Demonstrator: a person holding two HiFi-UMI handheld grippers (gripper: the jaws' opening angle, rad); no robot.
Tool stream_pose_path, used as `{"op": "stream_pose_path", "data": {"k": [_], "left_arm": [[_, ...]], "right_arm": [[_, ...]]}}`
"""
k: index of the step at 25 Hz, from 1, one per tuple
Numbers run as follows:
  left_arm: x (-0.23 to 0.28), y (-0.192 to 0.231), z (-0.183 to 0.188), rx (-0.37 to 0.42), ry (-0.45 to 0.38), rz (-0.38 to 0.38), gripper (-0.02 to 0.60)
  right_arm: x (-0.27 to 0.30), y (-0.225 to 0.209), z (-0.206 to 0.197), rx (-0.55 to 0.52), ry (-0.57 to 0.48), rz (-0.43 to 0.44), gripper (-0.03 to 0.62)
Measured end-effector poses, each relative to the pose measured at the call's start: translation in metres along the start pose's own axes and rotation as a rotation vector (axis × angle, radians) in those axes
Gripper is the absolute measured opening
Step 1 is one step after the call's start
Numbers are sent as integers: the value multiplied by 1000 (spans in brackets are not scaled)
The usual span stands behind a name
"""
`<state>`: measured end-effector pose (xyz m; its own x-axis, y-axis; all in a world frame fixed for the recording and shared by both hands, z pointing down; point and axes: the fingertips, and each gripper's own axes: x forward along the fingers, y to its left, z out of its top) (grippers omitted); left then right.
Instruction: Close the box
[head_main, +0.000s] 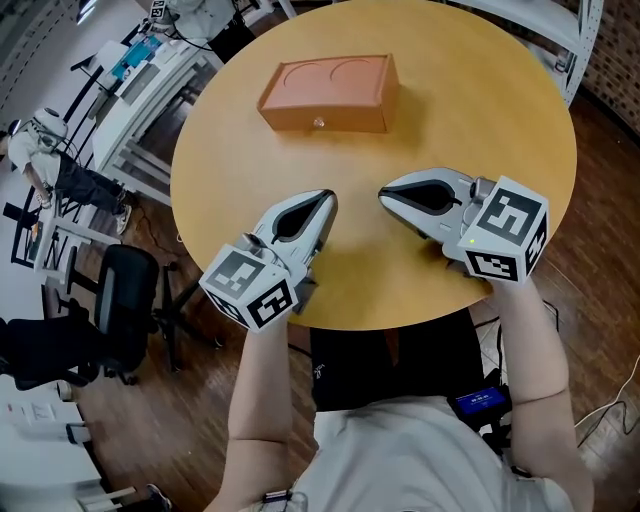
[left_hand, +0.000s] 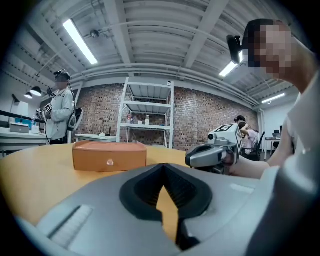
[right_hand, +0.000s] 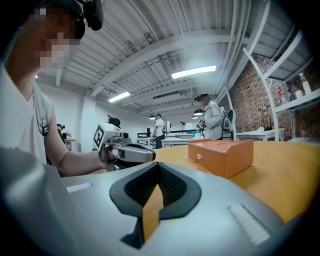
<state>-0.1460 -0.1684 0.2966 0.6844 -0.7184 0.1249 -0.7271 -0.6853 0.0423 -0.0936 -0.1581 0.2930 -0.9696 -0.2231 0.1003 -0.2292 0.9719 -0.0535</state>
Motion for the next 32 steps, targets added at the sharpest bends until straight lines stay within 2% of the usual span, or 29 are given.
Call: {"op": "stream_pose_path", "data": {"k": [28, 32], "left_arm": [[0, -3, 0, -4, 20, 8, 0], [1, 0, -1, -2, 3, 0, 0]], "right_arm": [[-1, 0, -3, 0, 5, 1, 0], [0, 0, -3, 2, 6, 1, 0]]}}
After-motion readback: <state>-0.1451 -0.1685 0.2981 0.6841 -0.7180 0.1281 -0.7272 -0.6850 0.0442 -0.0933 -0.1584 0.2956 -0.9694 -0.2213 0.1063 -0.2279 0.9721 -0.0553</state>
